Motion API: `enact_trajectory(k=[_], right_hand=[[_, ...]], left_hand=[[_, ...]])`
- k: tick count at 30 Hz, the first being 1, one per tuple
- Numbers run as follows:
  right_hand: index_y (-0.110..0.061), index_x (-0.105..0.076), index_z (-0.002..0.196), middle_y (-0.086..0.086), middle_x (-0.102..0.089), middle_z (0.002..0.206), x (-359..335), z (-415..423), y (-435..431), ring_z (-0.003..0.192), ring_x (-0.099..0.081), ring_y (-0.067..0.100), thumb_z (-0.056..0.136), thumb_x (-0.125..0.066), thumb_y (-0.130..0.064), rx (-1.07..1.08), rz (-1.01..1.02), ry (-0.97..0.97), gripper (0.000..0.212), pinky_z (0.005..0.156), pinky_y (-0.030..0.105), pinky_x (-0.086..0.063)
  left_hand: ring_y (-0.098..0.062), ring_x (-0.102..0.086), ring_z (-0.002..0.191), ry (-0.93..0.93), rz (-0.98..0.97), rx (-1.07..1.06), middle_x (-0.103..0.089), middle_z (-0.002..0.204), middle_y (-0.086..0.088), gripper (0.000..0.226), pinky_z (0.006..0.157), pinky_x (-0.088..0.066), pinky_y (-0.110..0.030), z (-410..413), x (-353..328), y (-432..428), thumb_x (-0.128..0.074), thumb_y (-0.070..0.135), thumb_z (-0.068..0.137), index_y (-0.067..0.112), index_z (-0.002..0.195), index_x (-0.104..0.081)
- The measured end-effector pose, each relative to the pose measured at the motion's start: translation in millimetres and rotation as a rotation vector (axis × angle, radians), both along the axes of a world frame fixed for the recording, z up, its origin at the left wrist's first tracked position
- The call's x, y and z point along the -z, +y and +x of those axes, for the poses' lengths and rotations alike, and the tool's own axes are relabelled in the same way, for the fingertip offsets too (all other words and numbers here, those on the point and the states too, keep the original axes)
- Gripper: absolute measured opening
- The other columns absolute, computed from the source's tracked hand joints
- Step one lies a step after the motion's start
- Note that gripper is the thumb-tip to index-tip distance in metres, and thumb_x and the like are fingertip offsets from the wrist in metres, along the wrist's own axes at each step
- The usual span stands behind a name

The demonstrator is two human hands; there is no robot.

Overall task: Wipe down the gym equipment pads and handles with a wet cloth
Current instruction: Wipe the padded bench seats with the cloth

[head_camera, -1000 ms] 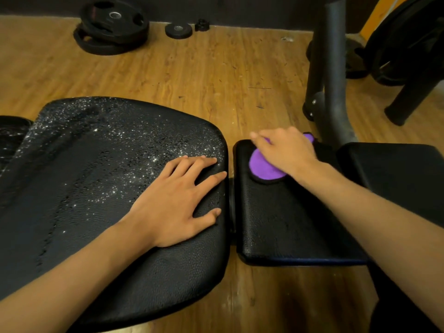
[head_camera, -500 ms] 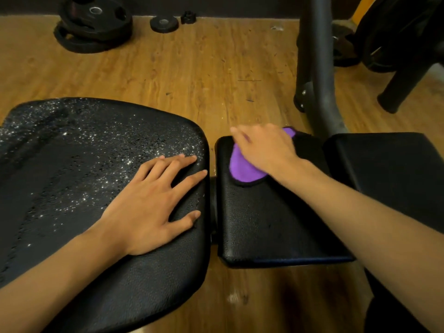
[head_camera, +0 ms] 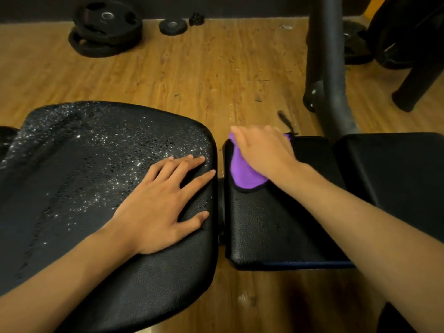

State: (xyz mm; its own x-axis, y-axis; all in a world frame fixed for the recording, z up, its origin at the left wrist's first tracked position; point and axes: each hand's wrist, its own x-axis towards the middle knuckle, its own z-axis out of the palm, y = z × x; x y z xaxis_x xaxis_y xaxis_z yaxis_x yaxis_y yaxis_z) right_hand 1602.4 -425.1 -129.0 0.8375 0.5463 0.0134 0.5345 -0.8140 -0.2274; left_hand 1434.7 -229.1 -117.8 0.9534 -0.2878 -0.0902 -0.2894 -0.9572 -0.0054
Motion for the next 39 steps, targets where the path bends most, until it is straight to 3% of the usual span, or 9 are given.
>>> enact_trajectory(k=[5, 9, 16, 20, 25, 28, 31, 33, 39], right_hand=[[-0.02, -0.066, 0.094, 0.018, -0.07, 0.1, -2, 18, -58, 0.099, -0.064, 0.041, 0.108, -0.018, -0.045, 0.294, -0.065, -0.068, 0.056, 0.096, 0.05, -0.043], [-0.025, -0.062, 0.118, 0.01, -0.066, 0.109, -1, -13, 25, 0.11, -0.06, 0.032, 0.106, -0.018, -0.044, 0.064, -0.047, -0.037, 0.049, 0.096, 0.045, -0.036], [-0.022, -0.072, 0.108, 0.011, -0.073, 0.106, 4, 15, -56, 0.098, -0.066, 0.034, 0.106, -0.036, -0.029, 0.157, 0.037, -0.028, 0.037, 0.091, 0.048, -0.051], [-0.014, -0.068, 0.087, 0.012, -0.068, 0.086, -1, 21, -80, 0.087, -0.064, 0.034, 0.104, -0.032, -0.045, 0.325, -0.019, -0.031, 0.051, 0.082, 0.044, -0.051], [-0.021, -0.051, 0.068, -0.001, -0.047, 0.062, -1, 13, 22, 0.065, -0.051, 0.019, 0.109, -0.024, -0.048, -0.026, -0.03, 0.055, 0.056, 0.081, 0.042, -0.054], [-0.022, -0.059, 0.078, -0.001, -0.055, 0.067, 0, 14, 8, 0.066, -0.052, 0.012, 0.11, -0.028, -0.039, -0.071, 0.027, 0.072, 0.048, 0.085, 0.041, -0.051], [-0.02, -0.072, 0.103, 0.01, -0.072, 0.1, 3, 17, -63, 0.093, -0.065, 0.029, 0.107, -0.032, -0.03, 0.094, 0.036, -0.066, 0.041, 0.087, 0.04, -0.048], [-0.013, -0.073, 0.102, 0.011, -0.07, 0.097, -3, 17, -90, 0.095, -0.064, 0.031, 0.106, -0.032, -0.033, 0.189, 0.039, -0.099, 0.046, 0.09, 0.044, -0.047], [-0.014, -0.052, 0.067, 0.002, -0.05, 0.064, -7, 9, 30, 0.064, -0.051, 0.021, 0.11, -0.014, -0.051, 0.042, -0.082, 0.022, 0.068, 0.074, 0.036, -0.045]], left_hand=[[-0.026, -0.03, 0.151, -0.009, 0.014, 0.001, -0.034, 0.163, -0.006, 0.073, 0.124, -0.017, -0.043, 0, 2, 1, -0.031, 0.067, 0.1, 0.026, 0.16, -0.036], [-0.027, -0.032, 0.151, -0.002, 0.009, 0.008, -0.036, 0.163, -0.008, 0.07, 0.123, -0.018, -0.044, 0, 2, 1, -0.028, 0.064, 0.103, 0.026, 0.16, -0.037], [-0.028, -0.03, 0.153, 0.0, 0.0, 0.022, -0.035, 0.164, -0.008, 0.069, 0.124, -0.017, -0.044, 2, 3, 2, -0.027, 0.062, 0.104, 0.024, 0.16, -0.038], [-0.026, -0.029, 0.153, -0.006, -0.002, 0.01, -0.035, 0.164, -0.007, 0.067, 0.124, -0.017, -0.045, 2, 4, 1, -0.027, 0.062, 0.104, 0.026, 0.16, -0.037], [-0.026, -0.027, 0.155, 0.009, -0.004, 0.012, -0.032, 0.165, -0.006, 0.066, 0.125, -0.018, -0.047, 3, 3, 2, -0.028, 0.06, 0.104, 0.027, 0.161, -0.035], [-0.026, -0.024, 0.156, 0.015, -0.005, 0.004, -0.031, 0.166, -0.006, 0.065, 0.126, -0.018, -0.047, 3, 3, 1, -0.028, 0.059, 0.105, 0.027, 0.161, -0.034], [-0.025, -0.023, 0.157, 0.017, -0.001, 0.005, -0.03, 0.166, -0.005, 0.066, 0.126, -0.015, -0.046, 3, 4, 1, -0.025, 0.061, 0.105, 0.029, 0.162, -0.033], [-0.025, -0.023, 0.156, 0.003, 0.008, 0.0, -0.03, 0.166, -0.005, 0.066, 0.126, -0.015, -0.045, 3, 4, 1, -0.023, 0.062, 0.105, 0.029, 0.162, -0.033], [-0.026, -0.021, 0.157, 0.009, 0.008, 0.014, -0.028, 0.167, -0.007, 0.065, 0.126, -0.016, -0.047, 5, 5, 1, -0.023, 0.059, 0.105, 0.029, 0.162, -0.03]])
